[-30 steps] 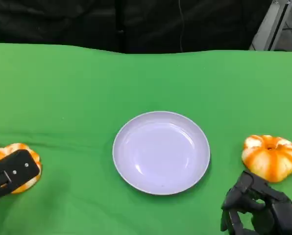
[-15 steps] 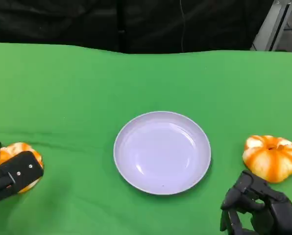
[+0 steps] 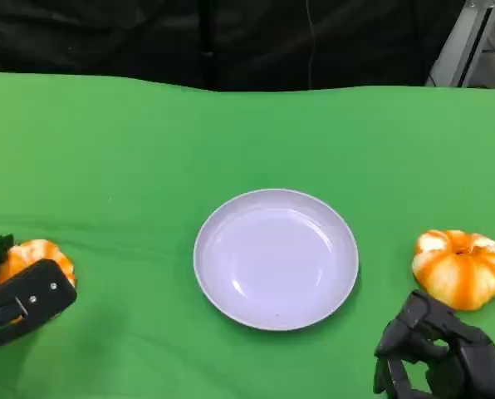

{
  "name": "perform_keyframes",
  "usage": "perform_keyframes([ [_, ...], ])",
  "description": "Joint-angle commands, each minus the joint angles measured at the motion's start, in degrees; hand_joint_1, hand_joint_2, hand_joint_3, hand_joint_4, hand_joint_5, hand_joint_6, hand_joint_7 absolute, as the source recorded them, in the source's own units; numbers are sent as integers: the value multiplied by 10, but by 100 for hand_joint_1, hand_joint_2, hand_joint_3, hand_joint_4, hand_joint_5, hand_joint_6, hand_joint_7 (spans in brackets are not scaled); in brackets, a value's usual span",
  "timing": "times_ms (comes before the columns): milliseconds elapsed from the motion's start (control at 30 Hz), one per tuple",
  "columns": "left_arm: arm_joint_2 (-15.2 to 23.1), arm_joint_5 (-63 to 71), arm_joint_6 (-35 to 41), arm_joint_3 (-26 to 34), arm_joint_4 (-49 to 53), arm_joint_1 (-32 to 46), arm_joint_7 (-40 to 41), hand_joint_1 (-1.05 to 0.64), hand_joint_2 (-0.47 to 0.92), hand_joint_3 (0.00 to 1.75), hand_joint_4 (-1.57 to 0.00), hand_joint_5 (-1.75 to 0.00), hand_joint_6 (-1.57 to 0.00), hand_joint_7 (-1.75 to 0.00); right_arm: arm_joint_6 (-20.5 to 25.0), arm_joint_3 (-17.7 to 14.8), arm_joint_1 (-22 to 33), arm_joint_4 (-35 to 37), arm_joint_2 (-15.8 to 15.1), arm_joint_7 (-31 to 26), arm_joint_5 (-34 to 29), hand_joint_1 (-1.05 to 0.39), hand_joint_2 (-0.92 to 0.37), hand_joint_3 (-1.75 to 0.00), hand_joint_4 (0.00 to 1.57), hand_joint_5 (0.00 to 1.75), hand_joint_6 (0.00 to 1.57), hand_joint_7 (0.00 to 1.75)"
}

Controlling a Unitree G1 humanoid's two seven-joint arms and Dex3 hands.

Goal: Grasp the bread from the table and place it into the plate.

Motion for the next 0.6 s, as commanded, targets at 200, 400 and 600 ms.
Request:
perform_keyframes([
  [200, -24, -14, -4, 13, 11, 8, 31, -10, 89, 7, -101, -44, -110, -16, 0, -4, 2, -5, -4, 0, 6, -15, -52, -127, 82, 175, 74, 158],
  [400, -26, -19, -22, 23, 2, 19, 79, -15, 91, 16, -84, -111, -112, -30, 4, -4, 4, -8, -5, 1, 7, -15, -52, -127, 82, 175, 74, 157],
  [600, -24, -15, -51, 26, -8, 30, 138, -17, 92, 24, -62, -173, -51, -169, 5, -5, 5, -11, -5, -2, 5, -15, -51, -128, 83, 175, 74, 158],
])
